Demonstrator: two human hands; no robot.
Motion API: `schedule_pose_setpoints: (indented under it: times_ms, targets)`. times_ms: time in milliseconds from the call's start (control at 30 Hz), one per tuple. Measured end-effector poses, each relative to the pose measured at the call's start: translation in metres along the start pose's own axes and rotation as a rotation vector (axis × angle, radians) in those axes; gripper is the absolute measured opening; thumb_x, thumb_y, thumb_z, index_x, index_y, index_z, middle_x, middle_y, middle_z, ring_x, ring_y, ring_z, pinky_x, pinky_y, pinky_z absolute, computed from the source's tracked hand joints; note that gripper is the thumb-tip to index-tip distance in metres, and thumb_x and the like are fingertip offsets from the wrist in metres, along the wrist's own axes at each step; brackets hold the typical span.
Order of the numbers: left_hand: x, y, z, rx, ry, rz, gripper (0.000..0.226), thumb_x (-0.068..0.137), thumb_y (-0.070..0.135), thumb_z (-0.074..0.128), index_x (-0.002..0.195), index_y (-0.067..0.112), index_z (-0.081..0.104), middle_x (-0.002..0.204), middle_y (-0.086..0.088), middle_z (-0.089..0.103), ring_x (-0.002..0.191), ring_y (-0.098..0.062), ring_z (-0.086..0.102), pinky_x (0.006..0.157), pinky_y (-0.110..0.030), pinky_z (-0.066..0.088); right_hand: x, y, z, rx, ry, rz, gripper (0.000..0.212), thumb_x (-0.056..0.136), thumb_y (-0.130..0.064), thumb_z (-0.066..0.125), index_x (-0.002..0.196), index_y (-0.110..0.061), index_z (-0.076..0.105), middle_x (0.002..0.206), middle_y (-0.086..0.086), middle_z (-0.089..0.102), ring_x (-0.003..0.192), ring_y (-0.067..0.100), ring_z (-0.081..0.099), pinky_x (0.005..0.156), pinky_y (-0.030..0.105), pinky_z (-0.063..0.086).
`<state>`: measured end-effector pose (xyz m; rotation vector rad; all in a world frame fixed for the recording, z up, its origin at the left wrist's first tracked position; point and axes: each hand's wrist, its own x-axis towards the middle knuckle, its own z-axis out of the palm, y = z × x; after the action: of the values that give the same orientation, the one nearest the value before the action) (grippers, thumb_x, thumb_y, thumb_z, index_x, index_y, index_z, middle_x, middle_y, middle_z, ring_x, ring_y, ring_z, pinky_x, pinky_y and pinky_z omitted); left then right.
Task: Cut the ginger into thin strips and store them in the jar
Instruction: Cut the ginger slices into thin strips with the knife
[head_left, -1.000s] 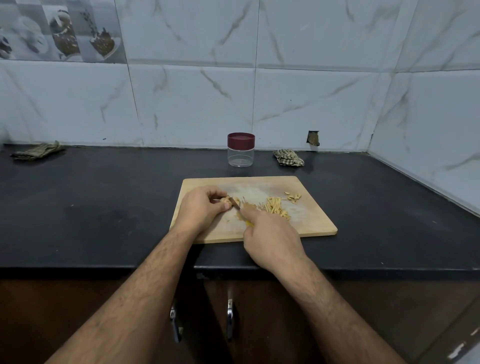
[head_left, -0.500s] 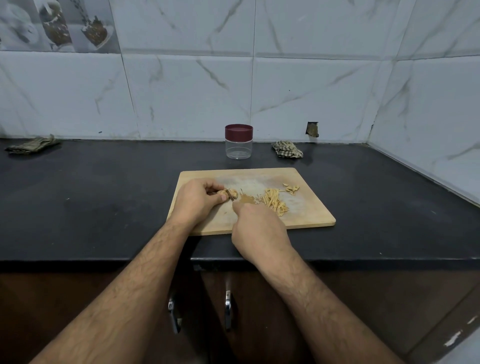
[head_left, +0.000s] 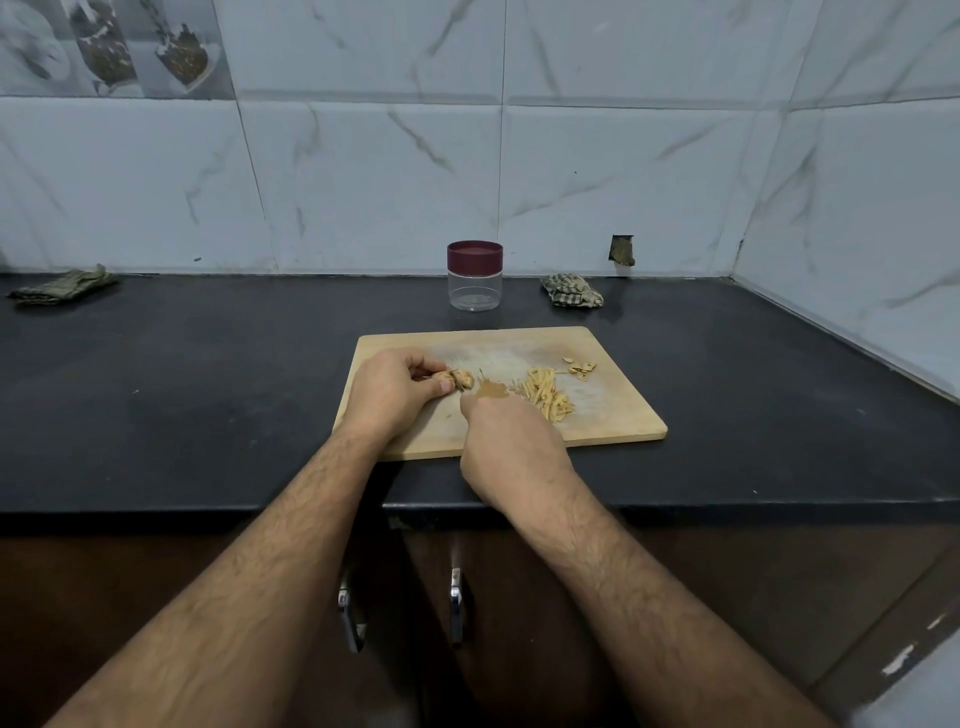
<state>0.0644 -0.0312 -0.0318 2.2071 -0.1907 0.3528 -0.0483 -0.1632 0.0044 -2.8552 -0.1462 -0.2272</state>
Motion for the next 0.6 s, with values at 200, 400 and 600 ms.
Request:
schedule_pose_setpoints:
  times_ms: [200,400,600]
  targets:
    - [0.0,-0.0007,0.0007,0.01,0.009,-0.005,0.02,0.08,0.028,0.081,0.099,0.024,0.076,0.091,0.011,0.074,0.09,-0.004,0.067,0.074,-0.016,0.045,-0.0015,-0.0027,0.0007,-0.014,-0.001,0.007,0.043,0.092,-0.003,0.049,0.133,-0.018,0.052,0.116,0.009,0.061,0.108,0.026,0.057,0.075,0.033,0.04]
    - [-0.0012,0.0009,0.0005,0.036,0.02,-0.006,0.02,0.08,0.029,0.081,0.099,0.026,0.076,0.091,0.012,0.073,0.09,-0.004,0.066,0.077,-0.019,0.045,0.0009,-0.0045,-0.006,-0.001,-0.02,0.016,0.037,0.091,-0.005,0.051,0.125,-0.015,0.058,0.118,0.009,0.058,0.107,0.027,0.057,0.073,0.033,0.04]
    - [-0.0035,0.0033,-0.0009,0.029,0.018,0.005,0.019,0.081,0.026,0.08,0.099,0.024,0.076,0.09,0.012,0.072,0.09,-0.005,0.066,0.081,-0.022,0.048,0.0006,-0.0053,-0.0072,0.003,-0.03,0.025,0.04,0.091,-0.003,0.049,0.127,-0.015,0.057,0.119,0.008,0.057,0.108,0.026,0.056,0.074,0.032,0.04]
